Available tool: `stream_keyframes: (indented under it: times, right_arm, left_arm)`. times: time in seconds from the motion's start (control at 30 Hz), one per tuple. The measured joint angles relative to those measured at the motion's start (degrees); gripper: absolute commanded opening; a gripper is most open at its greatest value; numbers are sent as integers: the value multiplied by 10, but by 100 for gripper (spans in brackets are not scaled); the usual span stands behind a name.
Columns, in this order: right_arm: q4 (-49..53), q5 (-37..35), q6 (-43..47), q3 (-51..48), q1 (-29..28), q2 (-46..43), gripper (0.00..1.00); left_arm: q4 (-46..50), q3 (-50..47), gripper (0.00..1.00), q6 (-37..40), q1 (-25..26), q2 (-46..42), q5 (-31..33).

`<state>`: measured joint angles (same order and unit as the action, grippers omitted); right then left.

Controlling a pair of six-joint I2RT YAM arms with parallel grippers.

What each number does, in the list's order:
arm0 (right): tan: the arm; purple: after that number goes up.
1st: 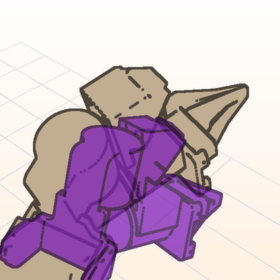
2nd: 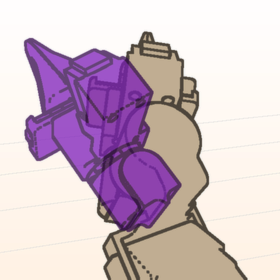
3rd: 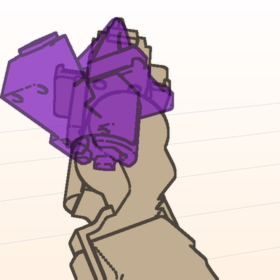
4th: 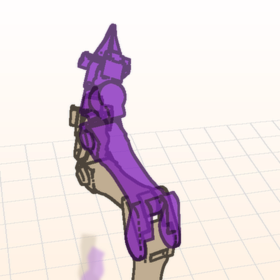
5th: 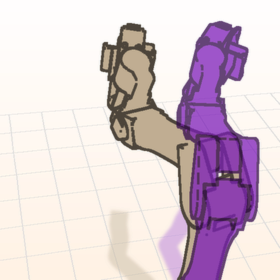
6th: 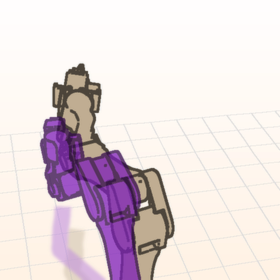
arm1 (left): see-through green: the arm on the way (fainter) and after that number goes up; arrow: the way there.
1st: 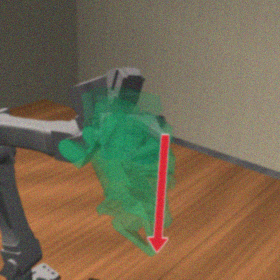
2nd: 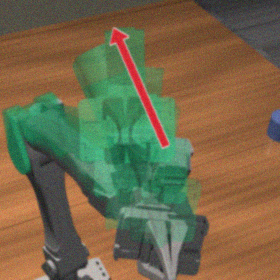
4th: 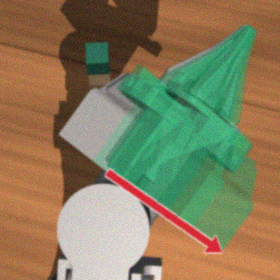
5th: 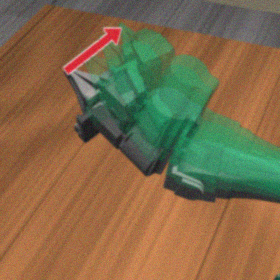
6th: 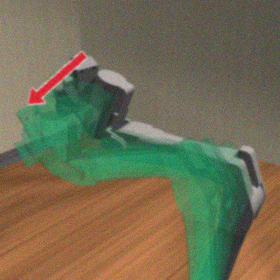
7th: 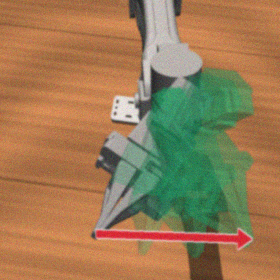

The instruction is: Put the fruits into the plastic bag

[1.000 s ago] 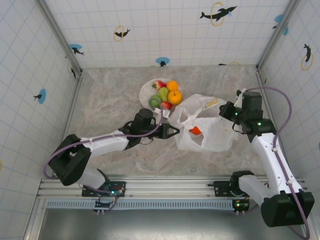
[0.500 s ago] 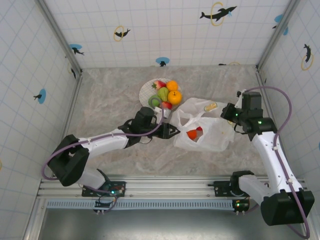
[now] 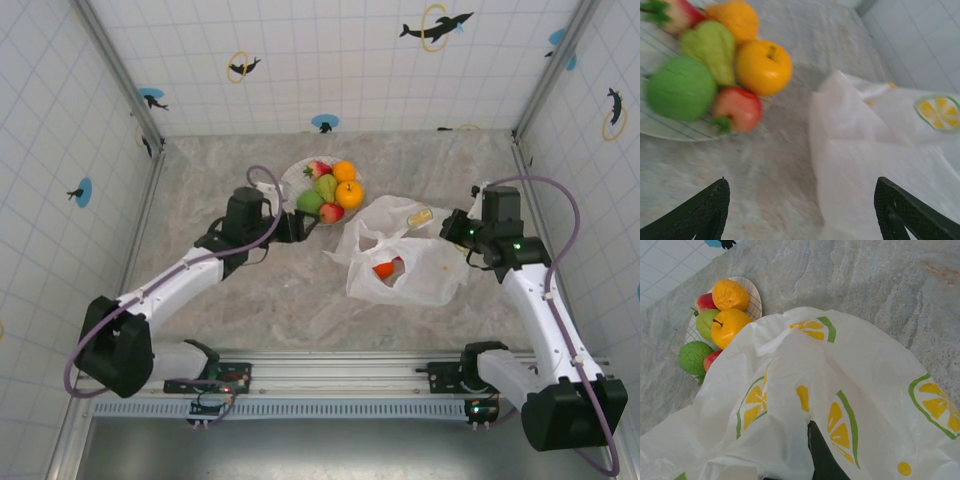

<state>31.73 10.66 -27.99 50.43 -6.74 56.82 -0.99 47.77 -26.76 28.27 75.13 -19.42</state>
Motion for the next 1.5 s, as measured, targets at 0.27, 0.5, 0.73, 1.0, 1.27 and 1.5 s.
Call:
stream_keyframes:
  times: [0.27,0.5,0.73,1.0,1.27,1.5]
  right_arm:
    - [-19,16,-8,-3,0,0,0]
    - [-26,20,-8,-3,0,3,0]
    - [-33,27,-10,-8,0,3,0]
    - [-37,27,-12,-9,0,6,0]
    - [-37,29,-14,-9,0,7,0]
    - [-37,29,-14,-9,0,7,0]
  left_arm:
    - [35,112,82,42,-19,136,96]
    - [52,193,84,77,-21,238,122]
    - [79,273,86,107,-23,323,114]
    - [108,313,86,129,-24,372,99]
    - [116,323,83,135,-30,403,91]
    - [121,333,76,134,-33,422,73]
